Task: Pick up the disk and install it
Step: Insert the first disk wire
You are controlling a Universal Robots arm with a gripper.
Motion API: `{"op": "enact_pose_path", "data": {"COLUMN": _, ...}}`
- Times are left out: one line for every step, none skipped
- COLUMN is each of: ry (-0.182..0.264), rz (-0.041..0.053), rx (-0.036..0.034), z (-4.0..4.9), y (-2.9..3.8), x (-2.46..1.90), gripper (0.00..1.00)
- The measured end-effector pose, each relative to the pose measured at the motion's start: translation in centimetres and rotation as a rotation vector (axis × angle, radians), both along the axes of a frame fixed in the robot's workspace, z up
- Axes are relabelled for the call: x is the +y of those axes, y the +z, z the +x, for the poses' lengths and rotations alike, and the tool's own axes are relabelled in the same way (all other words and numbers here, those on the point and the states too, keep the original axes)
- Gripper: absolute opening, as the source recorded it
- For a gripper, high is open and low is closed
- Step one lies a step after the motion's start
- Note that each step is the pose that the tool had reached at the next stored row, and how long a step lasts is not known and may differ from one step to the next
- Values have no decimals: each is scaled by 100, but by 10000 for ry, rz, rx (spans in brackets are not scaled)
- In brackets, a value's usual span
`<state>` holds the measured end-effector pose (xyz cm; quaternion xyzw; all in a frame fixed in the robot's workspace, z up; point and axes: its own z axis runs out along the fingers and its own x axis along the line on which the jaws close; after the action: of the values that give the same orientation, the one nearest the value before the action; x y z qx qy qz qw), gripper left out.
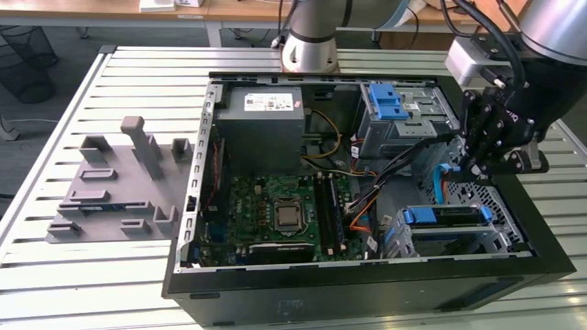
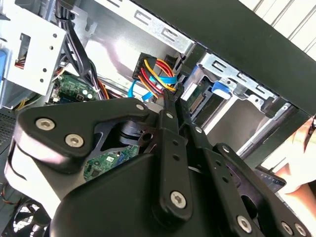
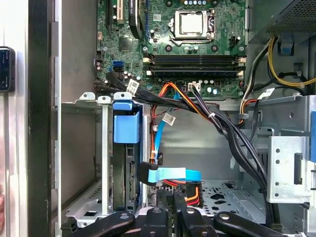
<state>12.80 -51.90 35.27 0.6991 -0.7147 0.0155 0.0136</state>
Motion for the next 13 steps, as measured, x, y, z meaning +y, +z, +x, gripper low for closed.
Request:
{"op": "enact_pose_path", "data": {"ry": 0, "rz": 0, "rx": 0, "z": 0, "y": 0, "x": -13, "gripper": 16}}
{"op": "enact_pose_path", "data": {"ry": 0, "rz": 0, "rx": 0, "z": 0, "y": -1, "x": -26, "gripper": 16}}
{"op": "enact_pose_path", "data": {"ry": 0, "rz": 0, "rx": 0, "z": 0, "y": -1, "x": -38, "gripper": 16}}
{"op": "enact_pose_path", "data": {"ry": 0, "rz": 0, "rx": 0, "z": 0, "y": -2, "x": -51, "gripper": 16}}
{"op": "enact_pose_path", "data": {"ry": 0, "rz": 0, "rx": 0, "z": 0, "y": -2, "x": -64, "gripper": 16}}
{"op": "enact_pose_path", "data": {"ry": 0, "rz": 0, "rx": 0, "z": 0, "y": -2, "x": -75, "gripper": 16}}
{"op": "enact_pose_path", "data": {"ry": 0, "rz": 0, "rx": 0, "z": 0, "y": -3, "x": -85, "gripper": 16}}
{"op": "enact_pose_path", "data": {"ry": 0, "rz": 0, "rx": 0, "z": 0, "y": -3, "x": -95, "gripper": 16}}
{"op": "enact_pose_path", "data": {"ry": 0, "rz": -1, "rx": 0, "z": 0, "y": -3, "x": -103, "gripper": 16}}
{"op": "enact_pose_path", "data": {"ry": 1, "rz": -3, "rx": 0, "z": 0, "y": -3, "x": -108, "gripper": 16}}
{"op": "enact_pose_path", "data": {"ry": 1, "rz": -2, "rx": 0, "z": 0, "y": -3, "x": -110, "gripper": 16}}
{"op": "enact_pose_path", "data": {"ry": 0, "rz": -2, "rx": 0, "z": 0, "y": -3, "x": -110, "gripper": 16}}
{"op": "enact_pose_path", "data": {"ry": 1, "rz": -2, "rx": 0, "z": 0, "y": -3, "x": -111, "gripper": 16}}
